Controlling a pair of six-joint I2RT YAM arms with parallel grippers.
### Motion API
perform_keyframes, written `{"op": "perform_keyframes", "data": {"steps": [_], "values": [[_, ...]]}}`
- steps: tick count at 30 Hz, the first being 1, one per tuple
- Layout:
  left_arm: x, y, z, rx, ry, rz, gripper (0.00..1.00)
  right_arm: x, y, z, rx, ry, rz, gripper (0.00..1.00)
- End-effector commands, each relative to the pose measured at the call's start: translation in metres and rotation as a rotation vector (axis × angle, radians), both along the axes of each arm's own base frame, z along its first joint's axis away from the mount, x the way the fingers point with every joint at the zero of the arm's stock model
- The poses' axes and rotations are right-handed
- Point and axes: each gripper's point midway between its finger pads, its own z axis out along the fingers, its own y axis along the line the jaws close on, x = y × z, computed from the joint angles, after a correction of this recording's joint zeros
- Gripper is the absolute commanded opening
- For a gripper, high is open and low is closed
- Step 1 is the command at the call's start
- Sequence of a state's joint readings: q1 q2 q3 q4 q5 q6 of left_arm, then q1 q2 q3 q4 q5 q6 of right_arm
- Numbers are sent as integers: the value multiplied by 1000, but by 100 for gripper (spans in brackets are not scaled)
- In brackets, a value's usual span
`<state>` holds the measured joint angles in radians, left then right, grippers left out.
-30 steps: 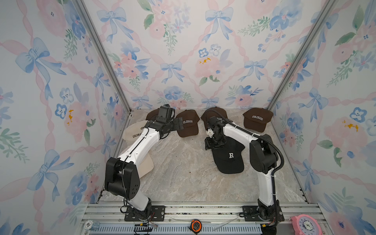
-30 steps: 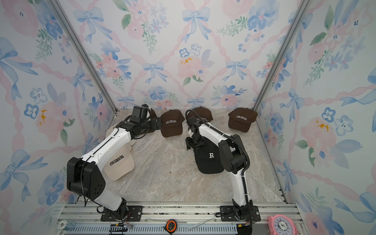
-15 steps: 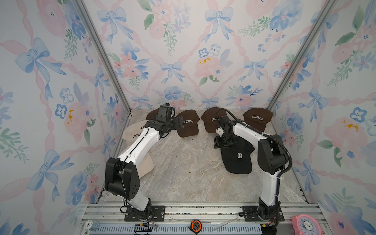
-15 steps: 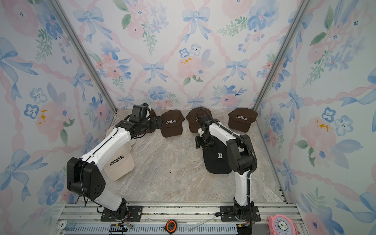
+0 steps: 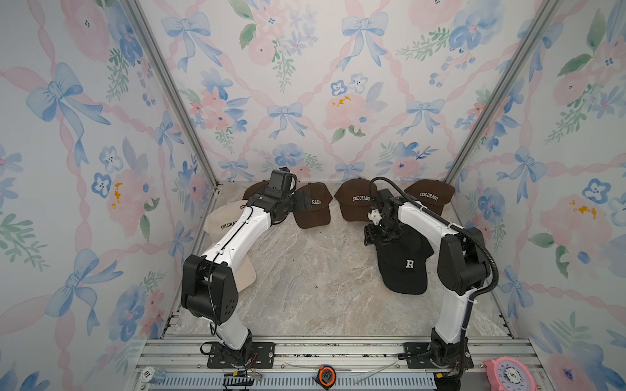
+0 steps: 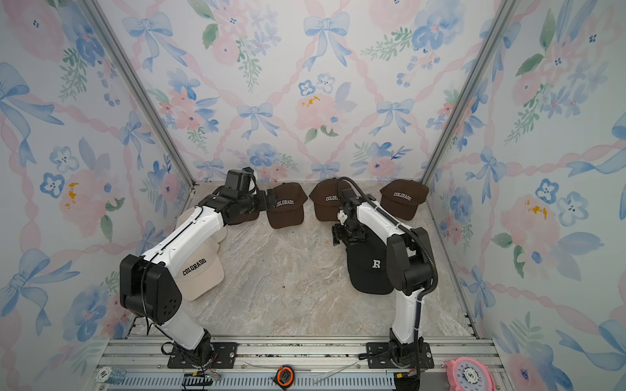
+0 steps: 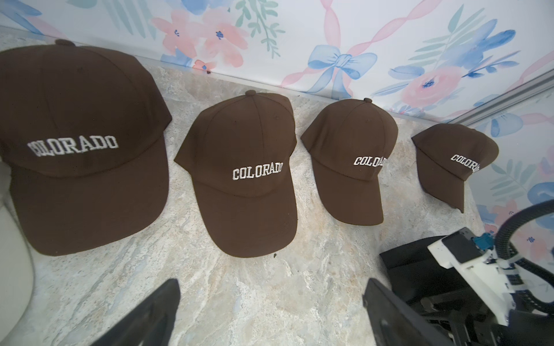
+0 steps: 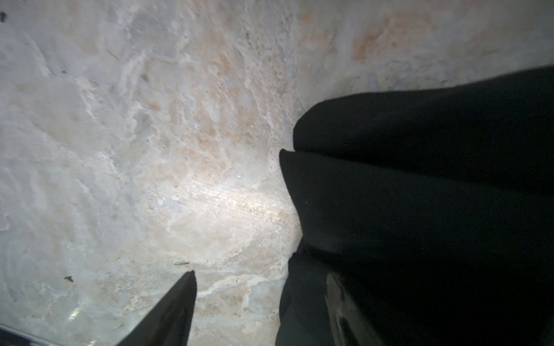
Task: Stack the baseball caps by color
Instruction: Move the baseball cap to the center of the board.
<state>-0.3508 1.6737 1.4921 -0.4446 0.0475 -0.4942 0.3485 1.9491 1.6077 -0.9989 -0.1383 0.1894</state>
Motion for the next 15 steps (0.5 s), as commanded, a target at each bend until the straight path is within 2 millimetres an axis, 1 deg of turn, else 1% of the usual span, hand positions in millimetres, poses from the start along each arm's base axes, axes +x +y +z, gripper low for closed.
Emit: {"op": "perform_keyframes", "data": {"steps": [1,4,6,7,10,11,15], "values": [[4,-22,10,-14,-21,-62,98,3,-6,63,19,-92,-8,74],[8,-44,15,-11,-40,-113,98,10,-13,93,20,-149,-27,76],[9,-60,20,-10,-55,-148,98,16,-23,108,20,-178,-50,77],[10,-71,22,-12,-62,-170,98,22,-30,115,16,-197,-70,77],[13,-101,27,-20,-82,-237,98,36,-58,127,-7,-233,-142,78],[15,-112,24,-18,-81,-255,98,42,-70,131,-17,-248,-171,77],[18,-151,33,-48,-110,-339,98,64,-115,143,-59,-323,-303,78]]}}
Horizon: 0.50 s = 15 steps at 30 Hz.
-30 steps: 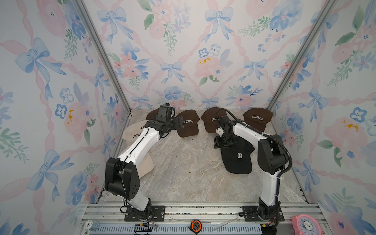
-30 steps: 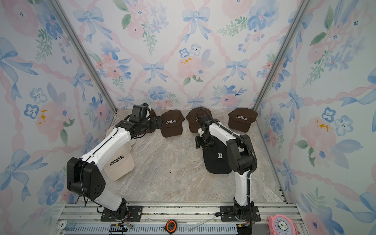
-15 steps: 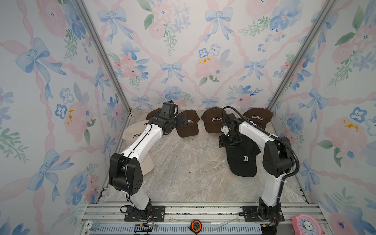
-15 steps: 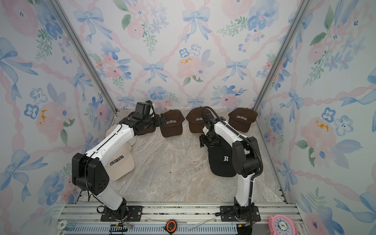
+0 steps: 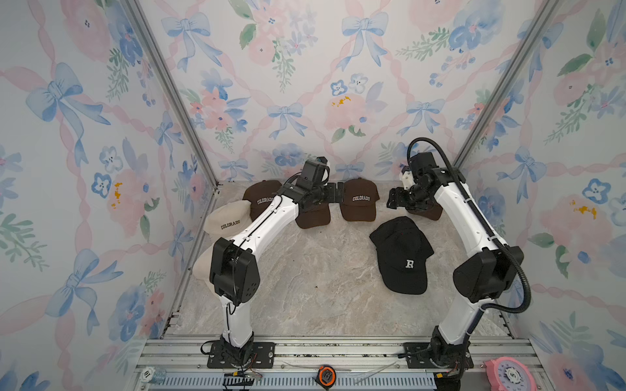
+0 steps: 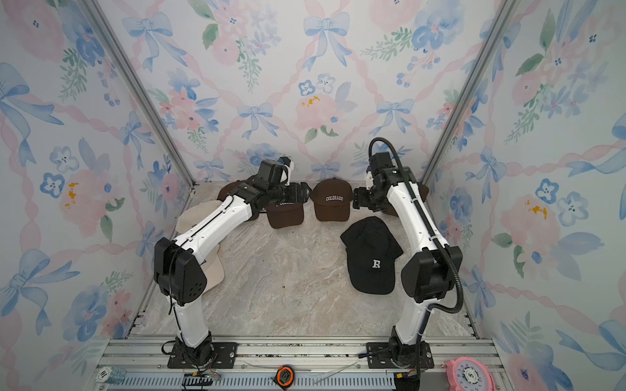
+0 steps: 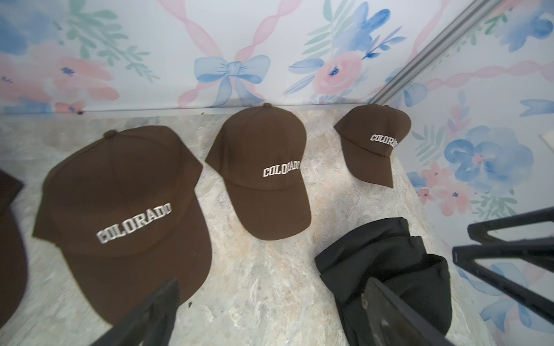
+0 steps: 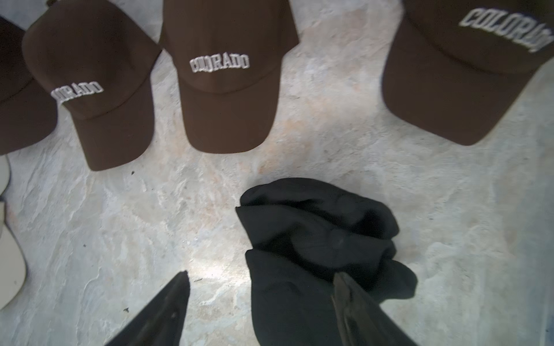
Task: Stack the baseball caps by color
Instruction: Pick up the baseball cap at the corner of the board.
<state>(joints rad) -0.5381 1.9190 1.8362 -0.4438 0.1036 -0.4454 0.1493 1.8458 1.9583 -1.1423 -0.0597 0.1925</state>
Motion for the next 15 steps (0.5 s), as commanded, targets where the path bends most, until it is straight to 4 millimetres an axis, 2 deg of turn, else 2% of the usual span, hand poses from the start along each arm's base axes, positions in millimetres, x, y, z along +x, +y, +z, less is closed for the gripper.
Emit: {"op": "perform_keyframes", "data": {"steps": [1,5,8,12,15], "values": [[0,-30,6,-8,-28,-97,98,11,-42,2,-52,-14,-129,78],[-3,-58,13,-23,-58,-170,98,39,-89,4,-12,-105,-311,80],[-2,-69,13,-32,-62,-201,98,64,-116,-6,15,-149,-406,82],[-3,-78,6,-31,-56,-240,98,102,-142,-30,-4,-170,-472,84],[-2,-79,-2,-7,-50,-245,98,128,-155,-48,-13,-163,-488,85]]}}
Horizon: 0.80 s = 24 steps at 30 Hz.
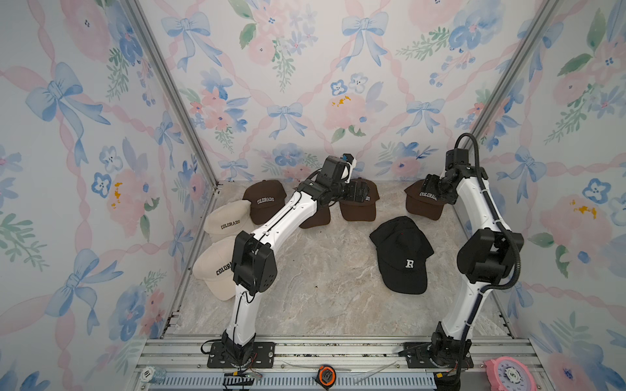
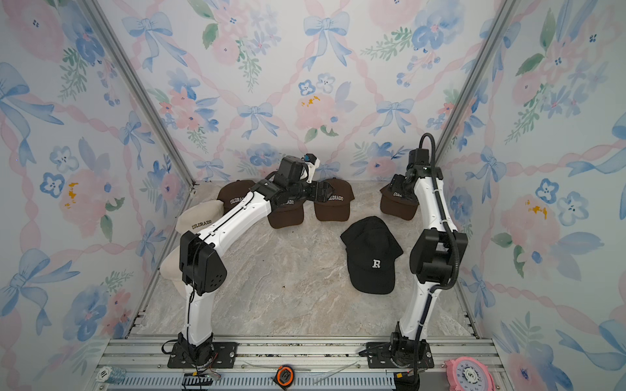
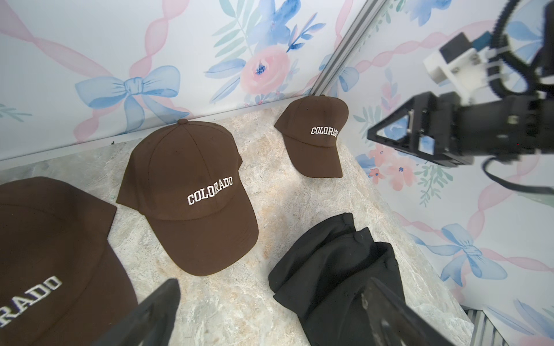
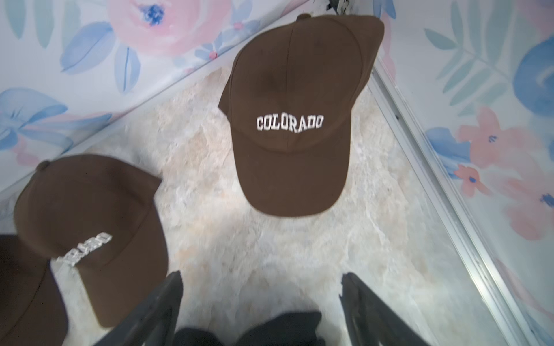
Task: Stack the baseball caps by color
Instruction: Pick up the baseball cap at the corner of the board.
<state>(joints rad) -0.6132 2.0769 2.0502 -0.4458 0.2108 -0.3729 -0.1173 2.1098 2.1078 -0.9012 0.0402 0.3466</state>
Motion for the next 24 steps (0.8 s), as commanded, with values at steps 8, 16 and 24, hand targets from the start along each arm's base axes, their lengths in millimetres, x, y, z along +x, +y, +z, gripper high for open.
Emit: {"op": "perform_keyframes", "data": {"steps": [8,16,24], "values": [[6,1,-25,87,26,-6,98,71,-54,-37,-142,-26,-99,87],[9,5,-40,102,74,15,98,89,-75,-66,-126,-54,-142,87],[10,6,-62,110,141,22,98,96,-75,-93,-118,-35,-135,85]]}}
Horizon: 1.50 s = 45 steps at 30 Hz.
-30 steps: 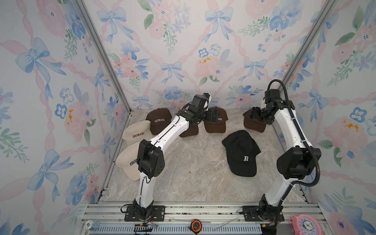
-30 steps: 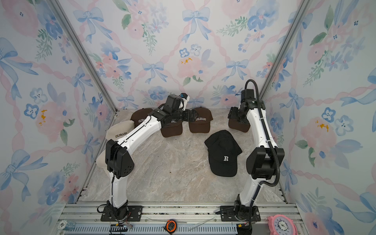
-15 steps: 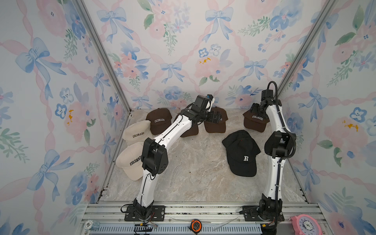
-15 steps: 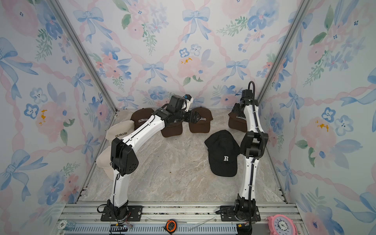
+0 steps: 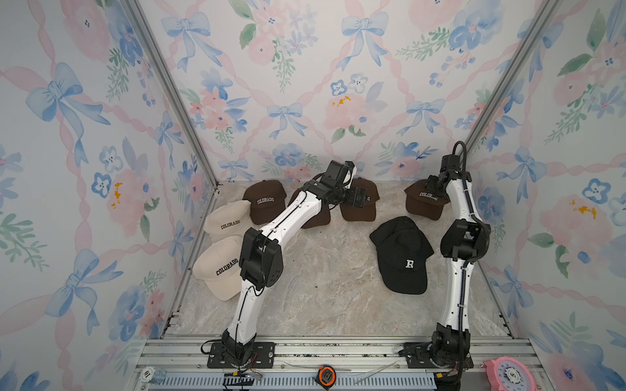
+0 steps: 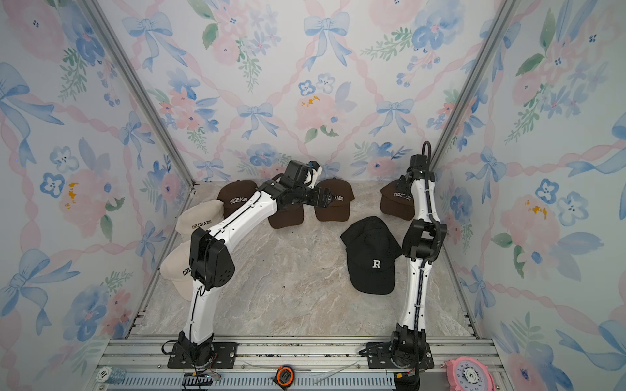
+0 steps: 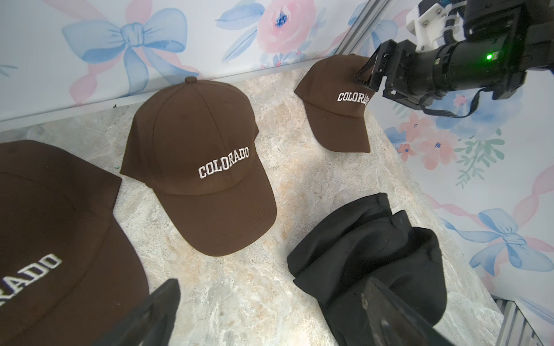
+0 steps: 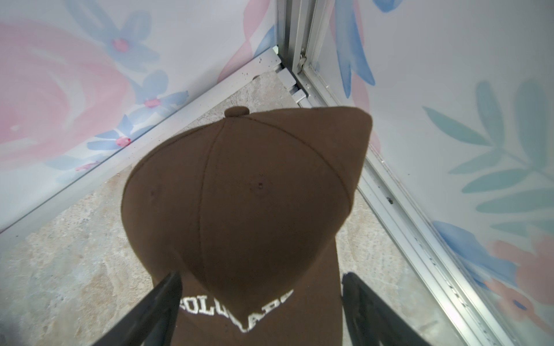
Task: Stack the baseball caps by color
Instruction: Pick up the baseball cap at the corner of the board.
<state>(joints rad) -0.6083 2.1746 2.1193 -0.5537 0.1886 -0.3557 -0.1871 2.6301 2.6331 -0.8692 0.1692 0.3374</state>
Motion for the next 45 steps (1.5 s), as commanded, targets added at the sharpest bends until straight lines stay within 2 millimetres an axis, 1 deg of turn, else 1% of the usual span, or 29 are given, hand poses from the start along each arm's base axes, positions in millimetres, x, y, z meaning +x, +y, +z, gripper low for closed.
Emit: {"op": "perform_keyframes", "data": {"steps": [1,4,8,10,14,16,23,24,25,28,32,34,37,41,45], "values": [[1,4,-17,14,54,11,98,8,2,-6,0,-16,4,84],[2,6,-21,17,68,16,98,10,2,-12,2,-16,5,82],[3,9,-23,20,76,23,98,13,-1,-17,4,-19,0,72],[3,10,-22,21,77,27,98,14,0,-20,11,-21,1,64],[5,15,-21,24,77,41,98,14,3,-25,26,-14,8,44],[5,16,-20,21,78,44,98,12,2,-27,26,-6,11,37],[6,17,-18,15,81,52,98,9,-1,-29,38,3,30,16],[6,16,-18,14,82,53,98,9,-2,-29,39,5,30,4],[6,17,-18,14,84,55,98,8,-4,-27,39,3,28,0],[5,17,-18,13,87,59,98,7,-2,-24,44,1,42,0],[4,17,-14,8,85,69,98,5,2,-9,48,-11,60,0],[4,18,-9,6,76,76,98,4,5,3,53,-21,75,0],[3,18,-5,13,62,81,98,-1,11,29,38,-38,102,0],[1,21,-1,29,42,88,98,-8,25,63,18,-69,143,0],[-1,27,2,58,15,85,98,-16,41,85,8,-73,187,0]]}}
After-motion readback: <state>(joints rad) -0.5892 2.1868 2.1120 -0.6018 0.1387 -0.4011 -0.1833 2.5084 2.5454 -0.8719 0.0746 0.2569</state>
